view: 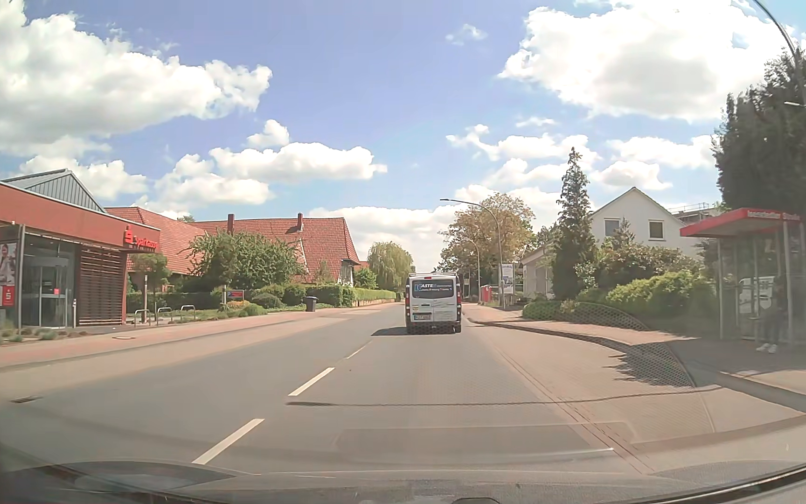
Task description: Follow the waypoints while adhering to traffic rules and regulations
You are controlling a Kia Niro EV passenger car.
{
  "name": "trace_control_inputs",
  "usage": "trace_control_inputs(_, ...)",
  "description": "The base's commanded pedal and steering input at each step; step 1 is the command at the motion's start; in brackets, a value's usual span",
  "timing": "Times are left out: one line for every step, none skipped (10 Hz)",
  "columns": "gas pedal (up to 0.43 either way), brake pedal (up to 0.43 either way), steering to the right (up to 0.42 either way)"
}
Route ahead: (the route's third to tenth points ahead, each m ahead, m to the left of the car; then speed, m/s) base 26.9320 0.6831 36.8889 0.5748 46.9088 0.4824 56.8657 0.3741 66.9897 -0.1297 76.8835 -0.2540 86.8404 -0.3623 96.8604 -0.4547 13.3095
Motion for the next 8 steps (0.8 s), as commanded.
trace_control_inputs(0.299,0.000,0.000)
trace_control_inputs(0.299,0.000,0.000)
trace_control_inputs(0.299,0.000,0.000)
trace_control_inputs(0.299,0.000,0.000)
trace_control_inputs(0.299,0.000,0.000)
trace_control_inputs(0.299,0.000,0.000)
trace_control_inputs(0.299,0.000,0.001)
trace_control_inputs(0.299,0.000,0.001)
